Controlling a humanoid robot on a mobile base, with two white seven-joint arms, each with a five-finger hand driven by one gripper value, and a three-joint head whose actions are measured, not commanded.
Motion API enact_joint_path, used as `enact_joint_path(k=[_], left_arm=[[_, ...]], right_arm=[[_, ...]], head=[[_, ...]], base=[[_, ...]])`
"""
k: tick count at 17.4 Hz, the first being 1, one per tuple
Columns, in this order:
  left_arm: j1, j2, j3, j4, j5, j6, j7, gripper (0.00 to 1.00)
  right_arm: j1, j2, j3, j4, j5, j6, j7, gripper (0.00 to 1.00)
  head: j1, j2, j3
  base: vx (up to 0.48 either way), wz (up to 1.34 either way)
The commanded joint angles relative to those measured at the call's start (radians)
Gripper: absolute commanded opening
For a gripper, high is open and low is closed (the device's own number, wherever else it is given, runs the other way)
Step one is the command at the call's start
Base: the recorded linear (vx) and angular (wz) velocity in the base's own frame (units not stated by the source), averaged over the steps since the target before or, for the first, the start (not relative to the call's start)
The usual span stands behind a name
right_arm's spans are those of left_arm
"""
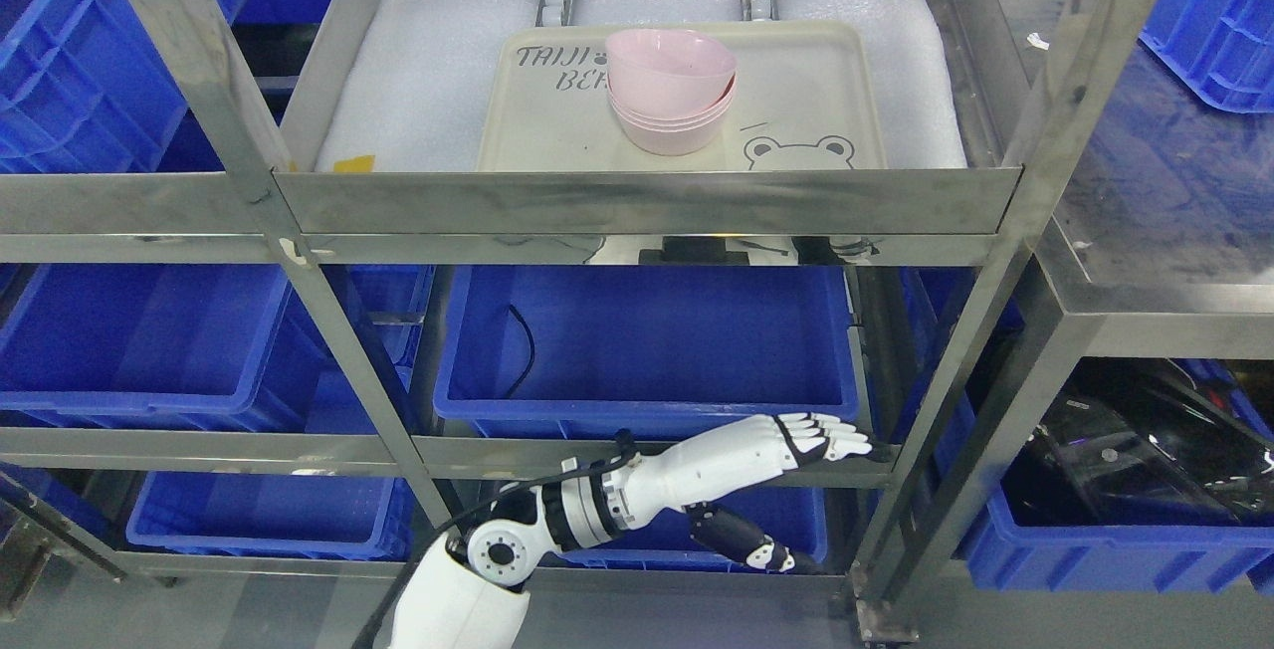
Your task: Stack pink IKEA bowl on shelf middle layer
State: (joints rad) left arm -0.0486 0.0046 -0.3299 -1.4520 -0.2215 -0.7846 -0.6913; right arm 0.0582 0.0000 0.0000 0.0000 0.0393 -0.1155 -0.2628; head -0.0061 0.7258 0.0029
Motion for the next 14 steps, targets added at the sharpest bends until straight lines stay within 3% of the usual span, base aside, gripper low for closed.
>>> enact_joint_path(k=[1, 2, 3, 7, 14], left_arm=[[0.147, 0.013, 0.141, 0.14, 0.02, 0.073, 0.456, 0.93], [0.147, 0.013, 0.141, 0.137, 0.059, 0.162, 0.64, 0.93], [0.141, 0.013, 0.138, 0.136, 0.114, 0.232, 0.724, 0.93], [0.139, 0.013, 0.167, 0.082, 0.22, 0.367, 0.742, 0.95], [0.136, 0.013, 0.175, 0.073, 0.222, 0.407, 0.776, 0.97]], right_arm=[[0.0, -0.017, 0.005, -0.017, 0.001, 0.0, 0.0, 1.0], [0.0, -0.017, 0.003, -0.017, 0.001, 0.0, 0.0, 1.0], [0.0, -0.017, 0.005, -0.017, 0.001, 0.0, 0.0, 1.0], [0.0, -0.017, 0.005, -0.017, -0.001, 0.0, 0.0, 1.0], [0.0, -0.017, 0.003, -0.017, -0.001, 0.0, 0.0, 1.0]], head=[[0.0, 0.0, 0.0], [0.0, 0.0, 0.0], [0.0, 0.0, 0.0], [0.0, 0.0, 0.0], [0.0, 0.0, 0.0]], base=[[-0.003, 0.01], [-0.003, 0.01], [0.0, 0.0], [0.0, 0.0], [0.0, 0.0]])
